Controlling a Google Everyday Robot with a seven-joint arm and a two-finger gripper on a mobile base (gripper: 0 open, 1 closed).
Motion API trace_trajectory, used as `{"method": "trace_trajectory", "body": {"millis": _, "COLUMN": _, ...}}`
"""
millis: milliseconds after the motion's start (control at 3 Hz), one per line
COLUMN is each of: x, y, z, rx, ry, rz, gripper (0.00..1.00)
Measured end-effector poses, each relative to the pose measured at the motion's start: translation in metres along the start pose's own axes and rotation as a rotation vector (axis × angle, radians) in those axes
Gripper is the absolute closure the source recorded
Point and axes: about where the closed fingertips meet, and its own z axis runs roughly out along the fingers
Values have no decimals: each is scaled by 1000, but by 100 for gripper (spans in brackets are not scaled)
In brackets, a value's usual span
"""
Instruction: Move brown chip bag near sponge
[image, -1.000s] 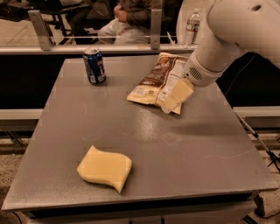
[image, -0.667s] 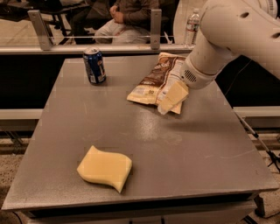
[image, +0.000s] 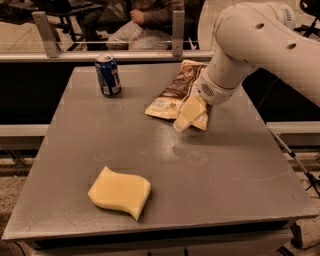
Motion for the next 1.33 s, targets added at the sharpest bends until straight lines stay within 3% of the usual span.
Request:
{"method": "trace_trajectory", "body": {"millis": 333, "x": -2, "y": -1, "z": 7, "rx": 4, "ry": 15, "rz": -5, "gripper": 0}}
{"method": "trace_trajectory", "body": {"millis": 667, "x": -2, "y": -2, "z": 9, "rx": 3, "ry": 19, "rz": -8, "gripper": 16}}
{"method": "trace_trajectory", "body": {"millis": 1333, "x": -2, "y": 3, "z": -7, "rx": -4, "ry": -14, "rz": -39, "gripper": 62}}
